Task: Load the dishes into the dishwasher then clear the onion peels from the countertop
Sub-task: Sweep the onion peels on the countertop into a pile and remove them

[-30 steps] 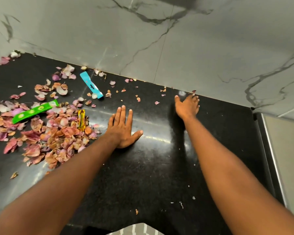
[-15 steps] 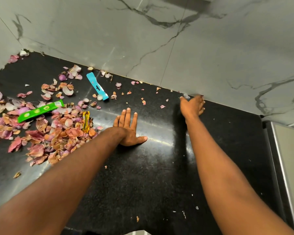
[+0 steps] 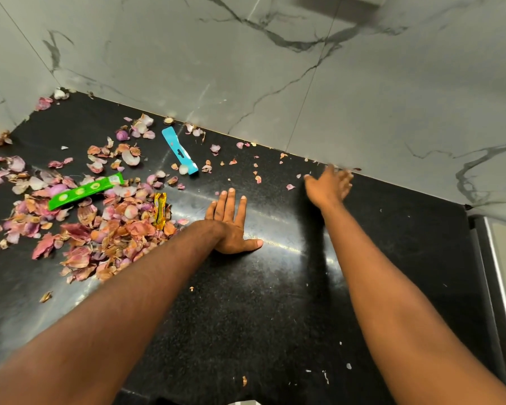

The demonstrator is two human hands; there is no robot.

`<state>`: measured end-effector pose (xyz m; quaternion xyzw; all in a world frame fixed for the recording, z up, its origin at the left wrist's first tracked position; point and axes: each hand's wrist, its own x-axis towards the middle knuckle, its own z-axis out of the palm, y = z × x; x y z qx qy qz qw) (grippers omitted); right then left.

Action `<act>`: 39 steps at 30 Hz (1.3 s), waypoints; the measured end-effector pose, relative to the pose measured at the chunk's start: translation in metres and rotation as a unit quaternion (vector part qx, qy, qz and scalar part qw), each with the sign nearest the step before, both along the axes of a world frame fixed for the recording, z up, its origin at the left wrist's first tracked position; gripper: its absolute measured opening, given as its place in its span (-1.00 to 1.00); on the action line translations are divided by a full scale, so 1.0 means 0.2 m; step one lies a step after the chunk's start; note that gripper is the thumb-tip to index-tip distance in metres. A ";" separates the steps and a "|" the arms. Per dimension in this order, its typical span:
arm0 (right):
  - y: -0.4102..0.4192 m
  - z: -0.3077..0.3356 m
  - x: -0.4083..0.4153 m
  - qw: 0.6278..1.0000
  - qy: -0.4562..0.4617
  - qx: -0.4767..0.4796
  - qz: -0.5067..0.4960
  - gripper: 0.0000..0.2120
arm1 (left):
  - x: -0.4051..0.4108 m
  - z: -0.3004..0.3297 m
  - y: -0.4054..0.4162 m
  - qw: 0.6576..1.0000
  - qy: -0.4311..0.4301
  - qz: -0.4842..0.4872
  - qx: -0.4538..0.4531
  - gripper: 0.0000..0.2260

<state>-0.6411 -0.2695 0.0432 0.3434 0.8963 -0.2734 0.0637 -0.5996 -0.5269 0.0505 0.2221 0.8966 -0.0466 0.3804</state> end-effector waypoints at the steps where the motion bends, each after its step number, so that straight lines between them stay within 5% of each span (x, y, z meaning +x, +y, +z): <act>1: -0.06 -0.02 0.00 0.997 0.008 -0.005 0.074 -0.28 | 0.00 0.00 0.00 1.000 0.000 0.000 0.000 0.07; 4: -0.23 -0.02 0.01 0.956 0.089 -0.142 0.240 -0.47 | 0.00 0.01 0.00 1.000 -0.002 0.003 0.000 0.07; 7: -0.31 0.01 0.02 0.910 0.221 -0.303 0.180 -0.64 | 0.01 0.01 0.00 1.000 0.003 0.004 0.003 0.06; 10: -0.28 0.01 -0.01 0.947 0.292 -0.131 0.018 -0.65 | 0.02 0.01 0.00 1.000 0.002 0.002 0.015 0.06; 13: -0.31 -0.05 -0.02 0.993 0.089 0.024 0.070 -0.34 | 0.01 0.01 -0.01 1.000 0.000 -0.004 0.017 0.07; 15: -0.41 -0.08 0.01 0.973 0.065 0.002 0.221 -0.33 | 0.01 0.01 -0.01 1.000 0.001 -0.006 0.015 0.07; 17: -0.50 -0.04 0.07 0.925 0.128 -0.128 0.334 -0.54 | 0.01 0.00 0.00 1.000 0.005 -0.001 0.017 0.07; 20: -0.53 0.02 0.13 0.884 0.216 -0.265 0.318 -0.71 | 0.02 -0.01 -0.01 1.000 0.011 0.007 0.026 0.09; 23: -0.44 -0.02 0.05 0.940 0.287 -0.088 0.164 -0.59 | 0.02 0.00 -0.01 0.999 0.007 -0.001 0.033 0.09; 27: -0.34 -0.08 -0.04 0.993 0.056 0.077 0.070 -0.18 | 0.01 0.00 -0.02 0.999 -0.003 0.002 0.035 0.10; 30: -0.43 -0.09 -0.02 0.969 0.023 0.080 0.235 -0.18 | 0.01 0.00 -0.02 0.999 -0.002 -0.001 0.035 0.10; 32: -0.48 -0.06 -0.01 0.935 0.088 -0.070 0.335 -0.38 | 0.01 0.00 -0.01 0.999 0.001 0.002 0.036 0.11; 34: -0.47 0.00 0.01 0.908 0.169 -0.228 0.309 -0.57 | 0.01 -0.01 -0.02 0.999 0.000 0.005 0.039 0.11; 35: -0.46 0.02 0.01 0.913 0.224 -0.222 0.257 -0.61 | 0.01 -0.01 -0.02 0.999 0.000 0.004 0.041 0.11; 37: -0.40 0.00 -0.03 0.956 0.251 -0.065 0.137 -0.56 | 0.01 -0.01 -0.02 0.999 -0.002 0.003 0.041 0.11; 39: -0.36 -0.04 -0.07 0.990 0.106 0.038 0.088 -0.33 | 0.00 -0.01 -0.02 0.999 -0.005 0.002 0.039 0.11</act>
